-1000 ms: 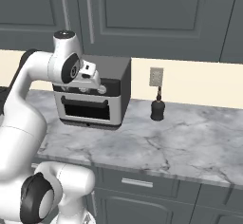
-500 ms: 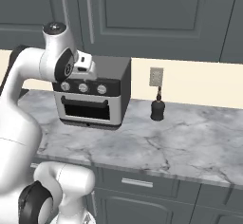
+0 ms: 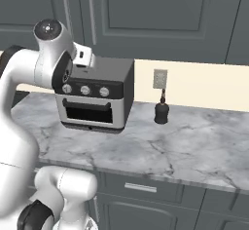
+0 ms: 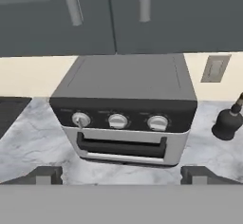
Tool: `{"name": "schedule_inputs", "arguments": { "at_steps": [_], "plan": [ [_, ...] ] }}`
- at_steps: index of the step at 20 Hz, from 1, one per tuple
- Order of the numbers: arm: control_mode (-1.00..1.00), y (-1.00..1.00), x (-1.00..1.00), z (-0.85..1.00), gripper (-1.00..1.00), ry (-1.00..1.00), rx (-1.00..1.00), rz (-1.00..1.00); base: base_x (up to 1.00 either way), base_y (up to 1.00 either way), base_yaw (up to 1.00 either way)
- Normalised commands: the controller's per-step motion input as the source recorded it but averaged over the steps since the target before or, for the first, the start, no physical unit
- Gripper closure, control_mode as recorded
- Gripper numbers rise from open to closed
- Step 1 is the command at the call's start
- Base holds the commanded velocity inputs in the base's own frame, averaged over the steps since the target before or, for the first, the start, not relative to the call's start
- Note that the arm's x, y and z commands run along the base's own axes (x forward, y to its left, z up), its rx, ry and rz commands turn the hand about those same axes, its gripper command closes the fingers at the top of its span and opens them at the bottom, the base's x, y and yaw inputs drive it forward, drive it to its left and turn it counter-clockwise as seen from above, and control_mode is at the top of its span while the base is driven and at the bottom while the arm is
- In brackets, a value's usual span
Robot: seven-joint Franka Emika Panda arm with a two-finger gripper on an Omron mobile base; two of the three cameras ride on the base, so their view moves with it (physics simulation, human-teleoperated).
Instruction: Pick the sponge and dish brush from the cabinet and place them on the counter.
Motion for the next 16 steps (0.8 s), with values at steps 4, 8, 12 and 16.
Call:
{"name": "schedule_inputs", "arguments": {
  "at_steps": [4, 8, 12, 16],
  "plan": [
    [-1.0, -0.07, 0.0, 0.45, -1.0, -0.22, 0.09, 0.01, 0.0, 0.0, 0.0],
    [-1.0, -0.1, 0.02, 0.33, -1.0, -0.18, 0.06, 0.01, 0.0, 0.0, 0.0],
    [-1.0, -0.07, 0.2, 0.2, -1.0, -0.16, 0.05, 0.01, 0.0, 0.0, 0.0],
    [-1.0, -0.05, 0.39, 0.13, -1.0, -0.13, 0.03, 0.0, 0.0, 0.0, 0.0]
  ]
}}
